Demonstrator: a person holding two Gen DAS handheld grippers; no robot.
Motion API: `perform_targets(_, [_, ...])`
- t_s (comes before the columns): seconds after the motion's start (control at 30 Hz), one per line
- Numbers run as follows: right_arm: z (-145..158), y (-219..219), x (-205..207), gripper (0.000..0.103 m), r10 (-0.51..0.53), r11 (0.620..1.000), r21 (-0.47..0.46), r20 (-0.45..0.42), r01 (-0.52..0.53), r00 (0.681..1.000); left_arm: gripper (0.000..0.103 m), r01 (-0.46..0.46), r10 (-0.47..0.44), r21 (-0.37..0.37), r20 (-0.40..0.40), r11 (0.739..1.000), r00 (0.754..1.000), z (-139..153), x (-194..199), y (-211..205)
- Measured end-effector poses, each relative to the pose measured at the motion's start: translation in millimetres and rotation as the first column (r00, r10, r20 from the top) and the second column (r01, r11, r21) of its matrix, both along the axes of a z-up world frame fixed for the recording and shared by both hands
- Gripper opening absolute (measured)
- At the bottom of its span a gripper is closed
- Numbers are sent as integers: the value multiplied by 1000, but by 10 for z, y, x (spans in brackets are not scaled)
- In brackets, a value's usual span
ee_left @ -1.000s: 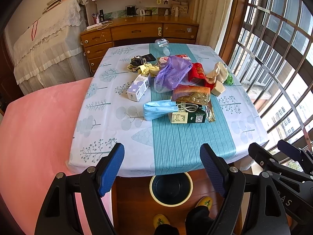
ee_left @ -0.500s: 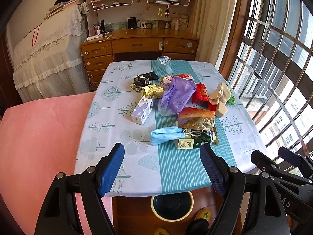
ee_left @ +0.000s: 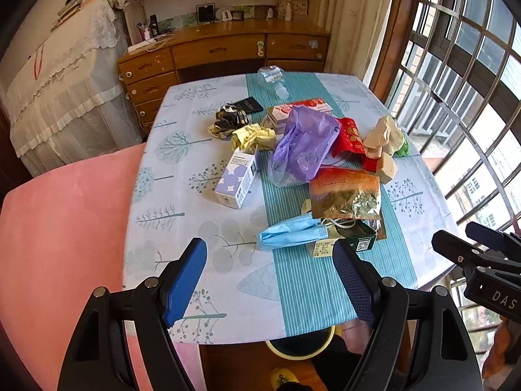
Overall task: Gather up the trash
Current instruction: 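Grasp the blue face mask with the left tool while the right tool grasps the green box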
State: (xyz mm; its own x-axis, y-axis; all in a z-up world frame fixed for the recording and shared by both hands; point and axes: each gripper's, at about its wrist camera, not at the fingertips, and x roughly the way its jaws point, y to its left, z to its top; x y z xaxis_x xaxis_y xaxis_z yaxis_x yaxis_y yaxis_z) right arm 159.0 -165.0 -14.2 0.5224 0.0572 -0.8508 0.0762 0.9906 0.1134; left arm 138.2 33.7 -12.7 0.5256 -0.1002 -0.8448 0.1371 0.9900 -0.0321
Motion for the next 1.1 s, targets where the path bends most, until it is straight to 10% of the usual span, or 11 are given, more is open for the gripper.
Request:
perform_targets(0.63, [-1310, -54, 754, 68, -68, 872, 452, -265, 186, 962, 81, 318, -282, 140, -230, 938, 931, -1096, 770, -333])
perform_targets(0.93, [-1617, 10, 1124, 30, -127, 842, 466, -319, 272, 939, 81, 331, -295, 90, -280, 939, 913, -1273, 925, -329])
perform_targets(1.1, [-1571, -28, 1185, 29, -135, 869, 426, -282, 250, 950, 81, 347, -314, 63, -297, 936, 902, -1334, 959, -386])
